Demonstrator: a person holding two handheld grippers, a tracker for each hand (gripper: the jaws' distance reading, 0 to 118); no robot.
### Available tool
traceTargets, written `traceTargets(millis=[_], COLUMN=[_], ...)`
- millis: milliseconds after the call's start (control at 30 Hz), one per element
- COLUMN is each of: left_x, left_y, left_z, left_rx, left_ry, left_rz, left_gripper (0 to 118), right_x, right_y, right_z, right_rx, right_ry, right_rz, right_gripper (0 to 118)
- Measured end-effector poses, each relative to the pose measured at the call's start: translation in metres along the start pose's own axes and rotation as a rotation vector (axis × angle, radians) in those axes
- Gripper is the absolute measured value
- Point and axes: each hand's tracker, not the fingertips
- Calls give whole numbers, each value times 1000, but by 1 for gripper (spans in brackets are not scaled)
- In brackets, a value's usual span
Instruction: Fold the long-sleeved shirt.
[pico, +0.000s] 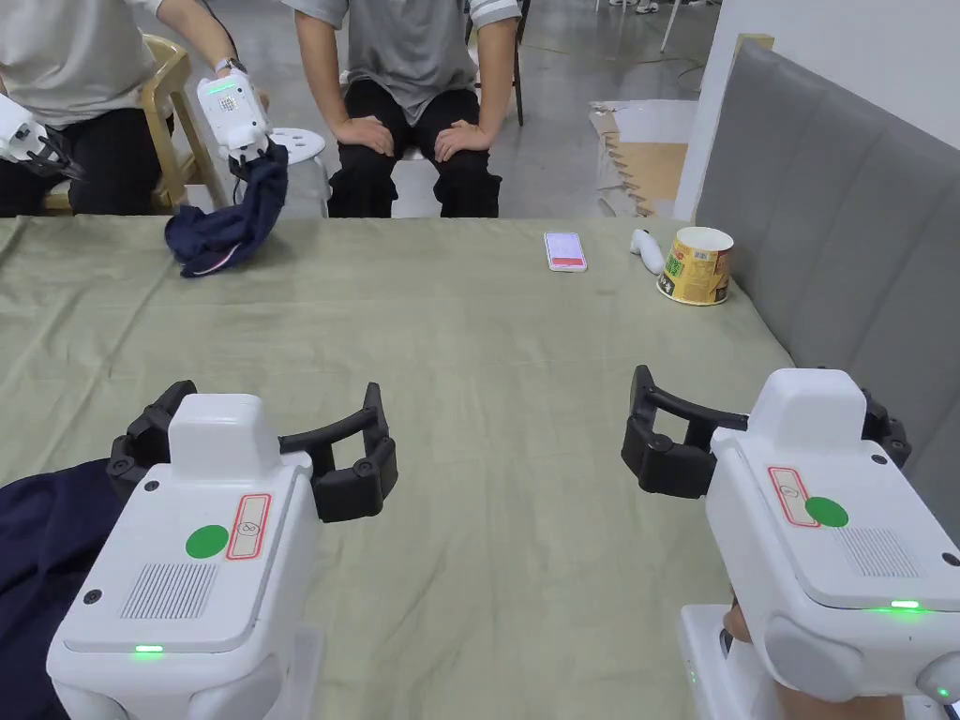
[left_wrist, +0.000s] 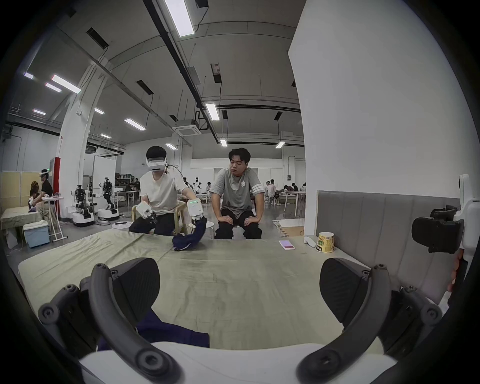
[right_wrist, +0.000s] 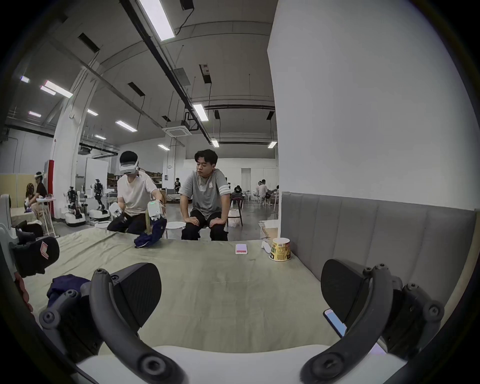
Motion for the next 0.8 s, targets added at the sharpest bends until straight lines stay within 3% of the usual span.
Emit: traceTargets(millis=[533, 600, 633, 667, 700, 800], left_x=[3, 1, -1, 0, 4, 1], left_y=[3, 4, 4, 4, 4, 7], left_z=[3, 4, 4, 2, 2, 4], left_rx=[15, -4, -1, -18, -37, -43], left_ry=[19, 23, 9, 24, 52, 19], left_rz=[-34, -24, -29, -56, -97, -82], left_gripper=[110, 99, 59, 16, 8, 5], right_x=[-6, -5, -6, -6, -6, -9], right_y=[1, 3, 3, 4, 4, -4], right_z=[1, 2, 2, 1, -4, -6], right_rx=[4, 4, 1, -12, -38, -57], right_ry=[30, 32, 31, 30, -4, 51], right_rz=[43, 44, 43, 42, 51, 9], right_gripper=[118, 117, 92, 44, 0, 0])
